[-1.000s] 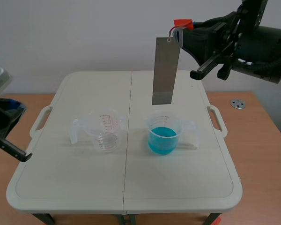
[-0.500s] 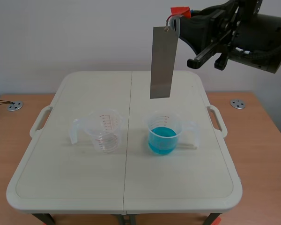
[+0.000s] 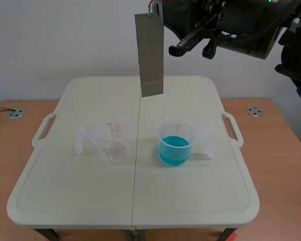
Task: Hold the metal plate by the orange handle, dip it into the blue solution, take it out and point at it, then put the plate back in the beaker on the left.
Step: 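Put the plate into the left beaker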
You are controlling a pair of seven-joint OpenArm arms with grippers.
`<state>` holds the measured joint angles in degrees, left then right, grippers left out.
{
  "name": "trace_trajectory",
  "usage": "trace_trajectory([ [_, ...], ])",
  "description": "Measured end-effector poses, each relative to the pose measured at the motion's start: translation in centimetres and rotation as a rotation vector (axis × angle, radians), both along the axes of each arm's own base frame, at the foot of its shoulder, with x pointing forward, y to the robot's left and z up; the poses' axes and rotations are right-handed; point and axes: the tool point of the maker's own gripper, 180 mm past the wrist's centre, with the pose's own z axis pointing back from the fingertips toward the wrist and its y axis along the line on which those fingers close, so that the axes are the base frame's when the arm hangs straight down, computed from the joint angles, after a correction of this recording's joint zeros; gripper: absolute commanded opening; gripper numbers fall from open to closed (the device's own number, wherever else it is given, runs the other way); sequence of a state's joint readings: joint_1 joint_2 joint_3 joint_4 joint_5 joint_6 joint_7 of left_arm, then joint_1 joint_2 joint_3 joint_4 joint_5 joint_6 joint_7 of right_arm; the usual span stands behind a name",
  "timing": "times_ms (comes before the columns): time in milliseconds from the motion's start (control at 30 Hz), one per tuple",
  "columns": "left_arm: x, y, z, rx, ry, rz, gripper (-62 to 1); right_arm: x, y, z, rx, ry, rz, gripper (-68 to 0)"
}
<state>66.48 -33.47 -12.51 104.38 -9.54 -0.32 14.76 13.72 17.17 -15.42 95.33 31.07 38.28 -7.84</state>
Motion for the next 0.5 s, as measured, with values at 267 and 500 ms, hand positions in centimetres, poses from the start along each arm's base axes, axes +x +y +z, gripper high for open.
trace_trajectory([
  [267, -2.3, -2.1, -1.8, -0.077, 0.067, -0.033, -58.2, 0.2, 2.0, 1.0, 0.005, -0.013, 0.022, -66.0],
  [500, -3.8, -3.4, -2.6, -0.114, 0.106, -0.042, -58.2, 0.3, 4.1, 2.1, 0.005, -0.034, 0.042, -66.0],
])
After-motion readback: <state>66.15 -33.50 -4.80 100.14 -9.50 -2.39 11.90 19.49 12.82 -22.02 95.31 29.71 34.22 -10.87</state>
